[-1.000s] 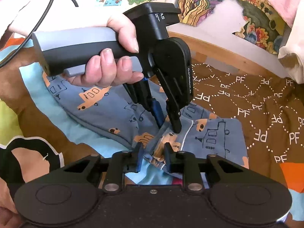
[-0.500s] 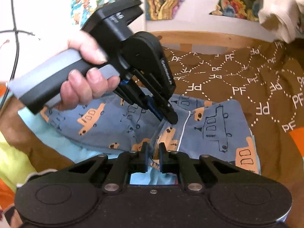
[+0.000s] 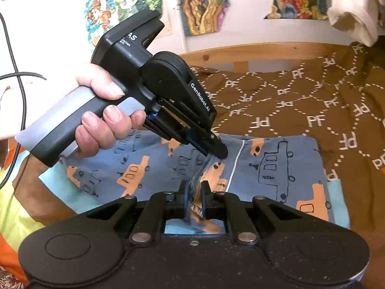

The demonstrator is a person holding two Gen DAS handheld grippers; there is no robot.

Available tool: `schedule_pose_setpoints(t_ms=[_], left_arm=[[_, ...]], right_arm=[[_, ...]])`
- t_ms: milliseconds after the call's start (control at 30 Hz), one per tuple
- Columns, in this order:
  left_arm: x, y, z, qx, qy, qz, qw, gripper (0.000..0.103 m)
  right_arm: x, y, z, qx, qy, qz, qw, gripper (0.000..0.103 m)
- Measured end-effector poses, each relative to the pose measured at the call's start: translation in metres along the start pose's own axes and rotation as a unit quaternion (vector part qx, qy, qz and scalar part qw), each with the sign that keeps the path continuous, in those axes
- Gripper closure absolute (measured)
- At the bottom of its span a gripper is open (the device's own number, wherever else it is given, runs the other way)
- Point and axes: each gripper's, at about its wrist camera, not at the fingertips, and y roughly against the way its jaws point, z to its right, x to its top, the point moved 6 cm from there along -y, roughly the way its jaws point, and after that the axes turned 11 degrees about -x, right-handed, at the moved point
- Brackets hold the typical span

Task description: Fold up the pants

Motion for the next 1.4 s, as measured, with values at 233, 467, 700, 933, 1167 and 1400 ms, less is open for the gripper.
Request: schedule_pose_setpoints(t_ms=[233, 467, 700, 933, 1167, 1400], left_arm=[[-0.001, 0.021, -0.022, 0.025, -0.009, 0.007, 0.9996, 0.095], [-0.012, 0.046, -0.058, 0.042, 0.006, 0.018, 0.9989, 0.095], [-0.023, 0.044, -0.082, 0.055, 0.012, 0.016, 0.9983, 0.094], [-0.028, 0.043, -0.092, 0.052, 0.033, 0.032, 0.9976, 0.081], [-0.058, 0.067, -0.076, 0.106, 0.018, 0.065, 0.9921, 0.048], [-0.075, 0.067, -0.061, 0.168, -0.018, 0.069, 0.9832, 0.044]], right_arm=[[0.007, -0.019, -0.030, 0.029, -0.002, -0.013, 0.999, 0.092], [0.009, -0.034, -0.066, 0.064, 0.011, -0.026, 0.998, 0.092], [-0.003, -0.049, -0.085, 0.079, 0.026, -0.054, 0.995, 0.091], [-0.007, -0.034, -0.071, 0.066, 0.063, -0.063, 0.994, 0.048], [0.003, 0.020, 0.002, -0.086, 0.194, -0.013, 0.977, 0.017], [-0.016, 0.013, 0.025, -0.156, 0.188, -0.033, 0.969, 0.017]])
